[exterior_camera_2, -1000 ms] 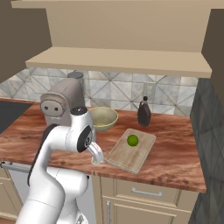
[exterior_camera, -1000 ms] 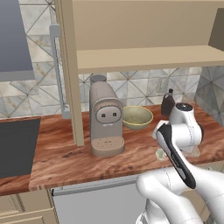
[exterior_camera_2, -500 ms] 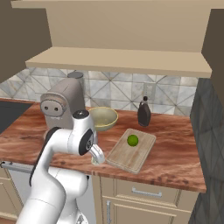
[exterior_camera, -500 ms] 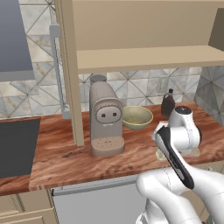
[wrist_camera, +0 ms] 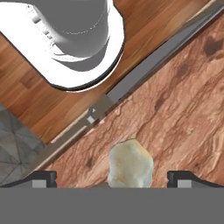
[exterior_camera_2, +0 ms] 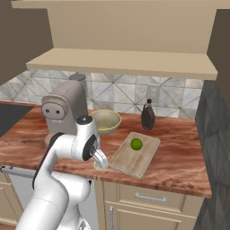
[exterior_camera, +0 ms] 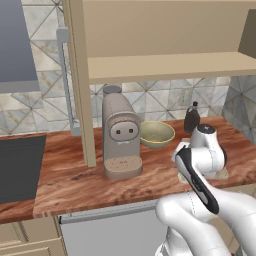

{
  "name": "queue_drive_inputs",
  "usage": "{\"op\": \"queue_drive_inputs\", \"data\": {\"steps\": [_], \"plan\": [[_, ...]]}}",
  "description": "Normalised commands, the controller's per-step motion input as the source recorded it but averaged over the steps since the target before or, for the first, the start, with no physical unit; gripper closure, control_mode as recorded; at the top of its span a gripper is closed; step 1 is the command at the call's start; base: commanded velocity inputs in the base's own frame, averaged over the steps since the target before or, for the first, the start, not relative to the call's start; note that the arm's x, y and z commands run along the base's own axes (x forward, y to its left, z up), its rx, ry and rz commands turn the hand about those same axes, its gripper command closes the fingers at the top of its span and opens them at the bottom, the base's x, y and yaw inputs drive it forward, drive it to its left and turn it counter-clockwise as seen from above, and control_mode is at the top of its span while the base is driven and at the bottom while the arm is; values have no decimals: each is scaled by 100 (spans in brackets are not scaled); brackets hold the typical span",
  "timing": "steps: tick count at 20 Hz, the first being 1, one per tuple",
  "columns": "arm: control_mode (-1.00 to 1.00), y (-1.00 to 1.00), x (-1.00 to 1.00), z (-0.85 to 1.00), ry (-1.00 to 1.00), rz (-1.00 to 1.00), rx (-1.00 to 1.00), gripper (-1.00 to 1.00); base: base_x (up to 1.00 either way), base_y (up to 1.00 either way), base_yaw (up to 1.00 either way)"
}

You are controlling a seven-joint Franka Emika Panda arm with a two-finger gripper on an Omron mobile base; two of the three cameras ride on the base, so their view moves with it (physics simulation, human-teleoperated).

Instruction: Open the cabinet. Place the bowl and condiment on the counter. Then place the lime and garlic on the cutting board.

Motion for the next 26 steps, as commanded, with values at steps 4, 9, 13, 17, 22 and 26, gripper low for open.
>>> {"op": "queue_drive_inputs", "data": {"steps": [4, 9, 13, 17, 22, 26], "plan": [[-100, 0, 9, -17, 0, 0, 0, -100, 0, 0, 0], [-100, 0, 9, -15, 0, 0, 0, -100, 0, 0, 0], [-100, 0, 10, -17, 0, 0, 0, -100, 0, 0, 0], [-100, 0, 1, -16, 0, 0, 0, -100, 0, 0, 0], [-100, 0, 0, -16, 0, 0, 0, -100, 0, 0, 0], [-100, 7, 0, -11, 0, 0, 0, -100, 0, 0, 0]]}}
